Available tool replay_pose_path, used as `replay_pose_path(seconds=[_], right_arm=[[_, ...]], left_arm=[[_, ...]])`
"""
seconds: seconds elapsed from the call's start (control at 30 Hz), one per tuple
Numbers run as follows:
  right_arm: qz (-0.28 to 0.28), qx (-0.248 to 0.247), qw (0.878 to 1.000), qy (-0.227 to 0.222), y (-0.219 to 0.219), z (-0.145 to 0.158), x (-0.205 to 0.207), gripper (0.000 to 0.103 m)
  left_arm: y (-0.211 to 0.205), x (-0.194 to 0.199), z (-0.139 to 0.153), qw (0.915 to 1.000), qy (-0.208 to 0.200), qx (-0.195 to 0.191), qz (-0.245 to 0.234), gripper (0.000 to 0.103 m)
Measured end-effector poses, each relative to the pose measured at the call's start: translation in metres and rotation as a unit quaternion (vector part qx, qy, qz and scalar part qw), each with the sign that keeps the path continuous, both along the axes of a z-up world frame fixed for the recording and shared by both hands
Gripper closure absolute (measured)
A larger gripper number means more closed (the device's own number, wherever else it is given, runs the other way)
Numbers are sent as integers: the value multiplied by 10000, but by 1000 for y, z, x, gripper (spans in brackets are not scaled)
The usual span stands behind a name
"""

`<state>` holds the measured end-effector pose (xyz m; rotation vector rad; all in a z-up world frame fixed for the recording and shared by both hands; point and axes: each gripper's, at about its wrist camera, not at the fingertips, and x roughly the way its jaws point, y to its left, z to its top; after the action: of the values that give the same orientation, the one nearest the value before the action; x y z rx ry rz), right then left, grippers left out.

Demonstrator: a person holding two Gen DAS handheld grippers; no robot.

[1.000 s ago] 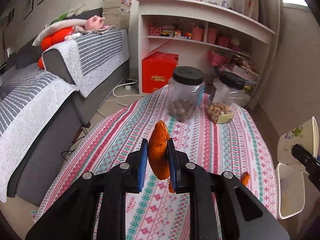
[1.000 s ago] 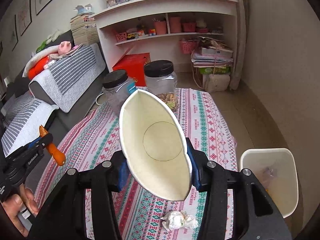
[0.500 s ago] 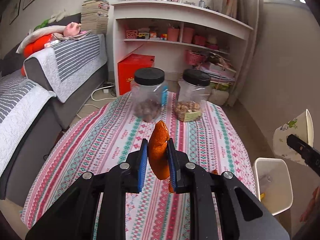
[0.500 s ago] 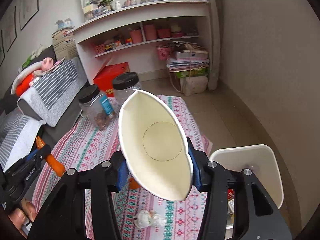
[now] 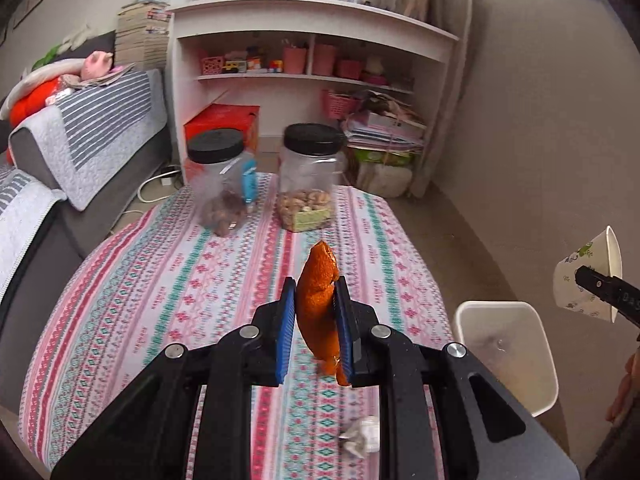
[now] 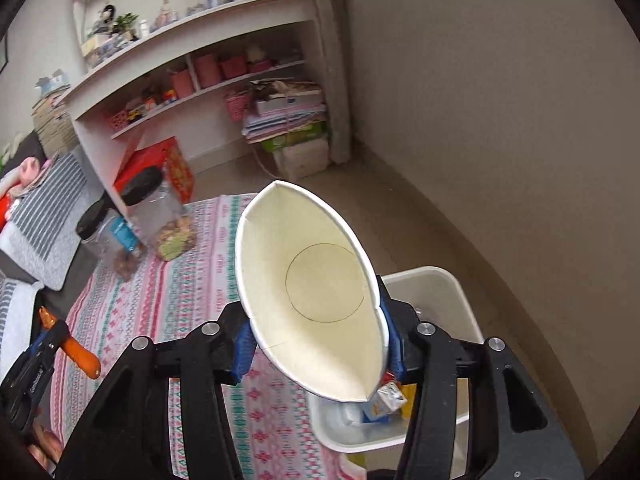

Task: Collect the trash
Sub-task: 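Drop the paper cup into the bin with the right tool while the left tool drops the peel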

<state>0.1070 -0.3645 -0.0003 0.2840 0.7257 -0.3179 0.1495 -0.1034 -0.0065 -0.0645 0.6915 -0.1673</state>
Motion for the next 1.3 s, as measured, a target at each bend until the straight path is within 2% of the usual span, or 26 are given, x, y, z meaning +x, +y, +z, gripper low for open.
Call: replay_pose_path(seconds=[0.17, 0.23, 0.5, 0.6, 0.8, 0.97, 1.0, 1.03, 1.1, 1.3], right_arm=[[-253, 61, 9996, 119, -30, -2, -13, 51], [-415, 103, 9991, 65, -44, 1, -22, 36], [-1023, 280, 9940, -282, -99, 16, -57, 29], [-1278, 299, 9909, -288, -120, 16, -70, 22], [-1696, 564, 9837, -191, -156, 6, -85, 18], [-2027, 490, 9778, -194, -171, 4, -94, 13], [-2079, 506, 9766, -209, -175, 4, -97, 12], [-2126, 517, 9755, -228, -178, 4, -100, 9], [-2219, 481, 9736, -253, -180, 5, -104, 9], [-2181, 420, 9749, -169, -179, 4, -103, 7]], left_arm=[[-46, -5, -1, 9992, 37, -33, -393, 83], [-64, -6, -3, 9983, 105, -71, -562, 83], [-142, -11, -15, 9891, 607, -368, -1289, 83], [-181, -15, -19, 9845, 702, -290, -1582, 83], [-239, -16, -29, 9753, 992, -307, -1948, 83], [-271, -17, -34, 9680, 1207, -304, -2177, 80], [-275, -18, -34, 9675, 1226, -288, -2194, 75], [-280, -19, -33, 9675, 1226, -264, -2196, 64], [-281, -22, -33, 9675, 1192, -210, -2220, 55], [-267, -26, -40, 9627, 1292, 199, -2368, 43]])
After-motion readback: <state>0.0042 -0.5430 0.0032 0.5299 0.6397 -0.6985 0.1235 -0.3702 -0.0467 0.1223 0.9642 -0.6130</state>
